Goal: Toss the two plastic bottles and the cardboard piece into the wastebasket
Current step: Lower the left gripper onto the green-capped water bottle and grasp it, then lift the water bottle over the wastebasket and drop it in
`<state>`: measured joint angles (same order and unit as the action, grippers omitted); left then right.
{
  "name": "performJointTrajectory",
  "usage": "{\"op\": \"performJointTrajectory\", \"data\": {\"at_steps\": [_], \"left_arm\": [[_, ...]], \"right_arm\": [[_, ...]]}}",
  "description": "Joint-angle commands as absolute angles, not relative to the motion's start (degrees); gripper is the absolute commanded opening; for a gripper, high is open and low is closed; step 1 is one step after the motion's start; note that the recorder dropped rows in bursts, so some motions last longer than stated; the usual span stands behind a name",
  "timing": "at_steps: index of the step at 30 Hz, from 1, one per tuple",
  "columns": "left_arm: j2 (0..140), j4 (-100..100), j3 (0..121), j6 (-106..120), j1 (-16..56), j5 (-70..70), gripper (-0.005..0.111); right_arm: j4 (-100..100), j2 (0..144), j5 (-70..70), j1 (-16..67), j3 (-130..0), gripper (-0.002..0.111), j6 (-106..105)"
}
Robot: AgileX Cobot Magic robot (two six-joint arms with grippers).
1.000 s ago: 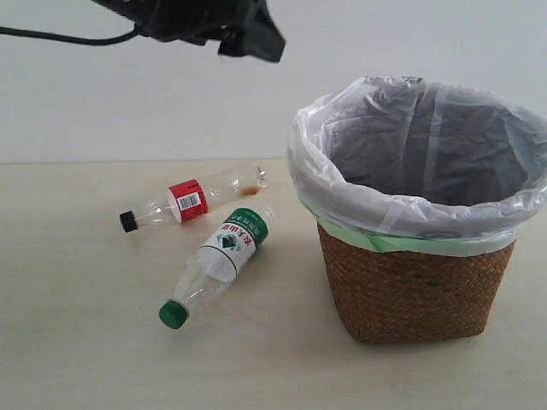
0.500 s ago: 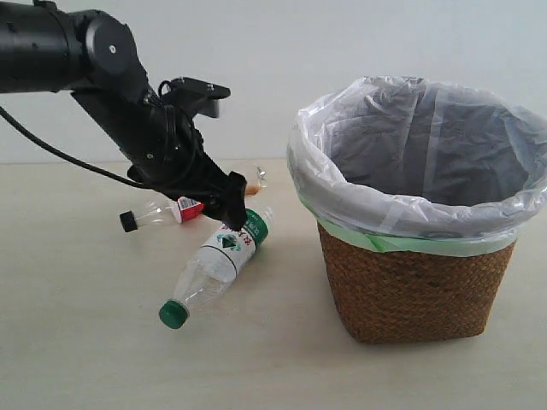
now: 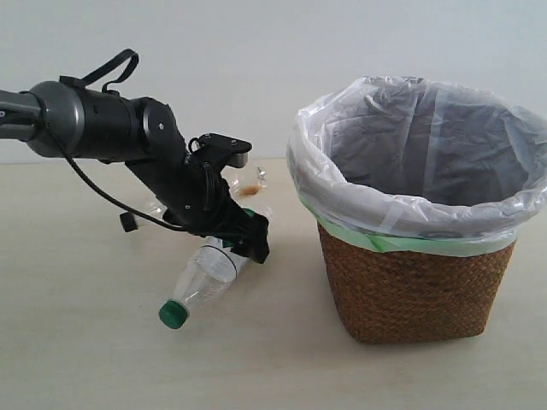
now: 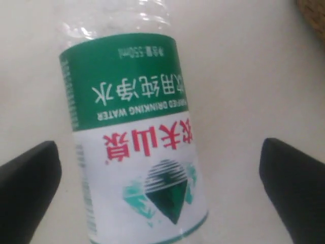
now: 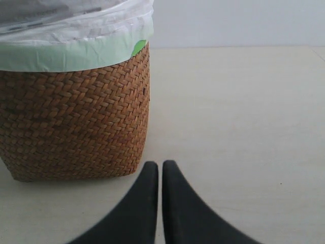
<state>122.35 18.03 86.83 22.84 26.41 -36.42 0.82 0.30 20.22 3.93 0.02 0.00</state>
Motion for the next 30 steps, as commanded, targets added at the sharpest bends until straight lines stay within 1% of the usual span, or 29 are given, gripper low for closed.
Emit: {"op": "performJointTrajectory", "data": {"at_steps": [1,10,12,13,14,15,16,18,20,21,26,30], "left_arm": [[123.3,18.7,86.6,23.3,26.6,-34.2,0.105],[125.5,17.1,86.6,23.3,26.6,-34.9,0.105],[125.7,16.8,86.6,23.3,26.6,-35.6,0.103],[125.9,16.7,86.6,23.3,26.6,-36.0,0.100],[126.0,16.6,86.6,23.3,26.6,-36.2,0.092],[126.0,16.5,86.6,23.3,26.6,-36.5,0.082],[126.0,16.5,86.6,23.3,26.6,-37.0,0.068],[126.0,16.5,86.6,23.3,26.6,-38.5,0.034],[126.0,16.9,86.6,23.3,26.6,-39.9,0.004],[126.0,16.8,86.6,23.7,26.6,-41.0,0.006],[124.4,16.2,87.2,23.4,26.4,-44.4,0.005],[120.9,10.5,89.4,20.4,26.4,-48.6,0.004]], "right_arm": [[0.7,0.0,19.5,3.6,0.0,0.000,0.0],[0.7,0.0,19.6,3.6,0.0,0.000,0.0],[0.7,0.0,19.6,3.6,0.0,0.000,0.0],[0.7,0.0,19.6,3.6,0.0,0.000,0.0],[0.7,0.0,19.6,3.6,0.0,0.000,0.0],[0.7,0.0,19.6,3.6,0.0,0.000,0.0],[0.7,0.0,19.6,3.6,0.0,0.000,0.0],[0.7,0.0,19.5,3.6,0.0,0.000,0.0],[0.7,0.0,19.5,3.6,0.0,0.000,0.0],[0.7,0.0,19.5,3.6,0.0,0.000,0.0],[0.7,0.0,19.5,3.6,0.0,0.000,0.0],[0.7,0.0,19.5,3.6,0.0,0.000,0.0]]}}
